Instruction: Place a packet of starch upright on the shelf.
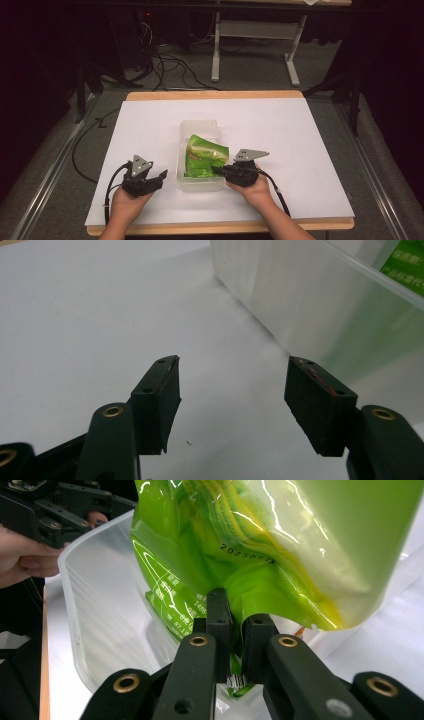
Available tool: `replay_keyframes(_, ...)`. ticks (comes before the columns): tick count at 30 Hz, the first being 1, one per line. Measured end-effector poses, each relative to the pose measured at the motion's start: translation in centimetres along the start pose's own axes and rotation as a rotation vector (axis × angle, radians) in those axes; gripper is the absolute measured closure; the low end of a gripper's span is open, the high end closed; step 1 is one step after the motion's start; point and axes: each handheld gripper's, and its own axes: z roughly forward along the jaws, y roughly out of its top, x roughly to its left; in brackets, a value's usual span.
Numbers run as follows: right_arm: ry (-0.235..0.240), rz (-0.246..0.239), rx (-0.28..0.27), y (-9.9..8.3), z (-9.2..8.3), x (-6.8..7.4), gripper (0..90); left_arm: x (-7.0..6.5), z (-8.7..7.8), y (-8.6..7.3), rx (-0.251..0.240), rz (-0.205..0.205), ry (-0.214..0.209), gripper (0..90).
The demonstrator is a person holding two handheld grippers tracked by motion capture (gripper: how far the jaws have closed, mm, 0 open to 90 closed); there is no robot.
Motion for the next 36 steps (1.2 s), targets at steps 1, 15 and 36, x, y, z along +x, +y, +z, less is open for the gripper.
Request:
replay_keyframes(1,-0.001,0.001,0.002,0.0,0.0,0.0,86.2,0.0,0.0,0.0,0.001,0.002,-0.001,39.6)
replay_keyframes(15,-0.033,-0.036,-0.007,1.0,-0.9,0.2,80.6,0.2,-0.1,0.0,-0.001,-0.006,0.002,39.5)
replay_keyframes(36,-0.052,-0.058,-0.08,2.2,-2.0,0.6,72.2,0.2,0.0,0.0,-0.006,-0.004,0.003,39.6)
